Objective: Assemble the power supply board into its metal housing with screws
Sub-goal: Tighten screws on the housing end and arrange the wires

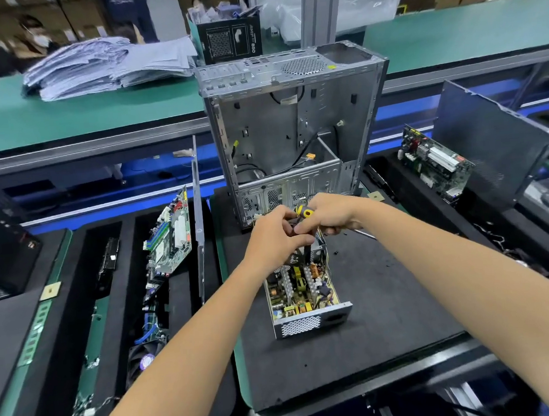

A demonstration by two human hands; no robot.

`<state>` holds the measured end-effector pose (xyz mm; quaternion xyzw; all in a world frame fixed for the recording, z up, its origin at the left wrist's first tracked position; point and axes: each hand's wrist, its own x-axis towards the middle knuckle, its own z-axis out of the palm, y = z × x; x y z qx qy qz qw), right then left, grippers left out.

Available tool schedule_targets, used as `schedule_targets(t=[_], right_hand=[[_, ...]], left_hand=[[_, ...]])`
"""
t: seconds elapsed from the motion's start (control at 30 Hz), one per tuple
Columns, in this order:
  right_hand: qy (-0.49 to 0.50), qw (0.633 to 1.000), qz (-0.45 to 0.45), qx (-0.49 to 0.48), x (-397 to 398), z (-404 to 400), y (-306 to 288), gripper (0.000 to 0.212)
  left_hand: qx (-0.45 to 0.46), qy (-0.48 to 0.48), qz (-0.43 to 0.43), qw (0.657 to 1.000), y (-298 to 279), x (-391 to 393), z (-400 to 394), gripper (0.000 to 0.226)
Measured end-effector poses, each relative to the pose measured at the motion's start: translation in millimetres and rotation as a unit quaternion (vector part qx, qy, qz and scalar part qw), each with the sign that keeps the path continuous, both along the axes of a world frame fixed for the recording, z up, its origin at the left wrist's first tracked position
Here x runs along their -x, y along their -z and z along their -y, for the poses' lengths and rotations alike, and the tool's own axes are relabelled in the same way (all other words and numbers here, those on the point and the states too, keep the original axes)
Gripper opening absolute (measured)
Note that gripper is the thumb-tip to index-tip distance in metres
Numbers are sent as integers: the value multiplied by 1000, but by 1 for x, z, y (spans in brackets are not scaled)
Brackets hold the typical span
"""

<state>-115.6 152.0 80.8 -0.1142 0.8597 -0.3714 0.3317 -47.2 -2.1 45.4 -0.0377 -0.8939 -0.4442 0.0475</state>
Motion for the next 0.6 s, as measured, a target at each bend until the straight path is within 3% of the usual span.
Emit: schedule_targets(t=[0.13,0.2,0.33,0.47,0.53,0.6], right_hand=[[17,1000,-5,-5,3,-11,2,21],[27,1000,-9,-3,4,-17,6,17],[41,999,11,32,5,-22,10,11],[-20,999,-15,-22,3,-24,7,21],[-50,990,-101,-81,4,-24,4,28],[-53,985,-148,-68,4,-23,3,27]], left_hand=[[-2,-84,-89,993,2,-2,10,18],[-24,-121,-54,991,4,-1,16,20],[-111,-54,153,980,7,3,21,30],[-114,-29,144,983,12,1,23,20],[-62,1,129,990,12,3,28,20],[16,77,116,990,8,3,32,21]])
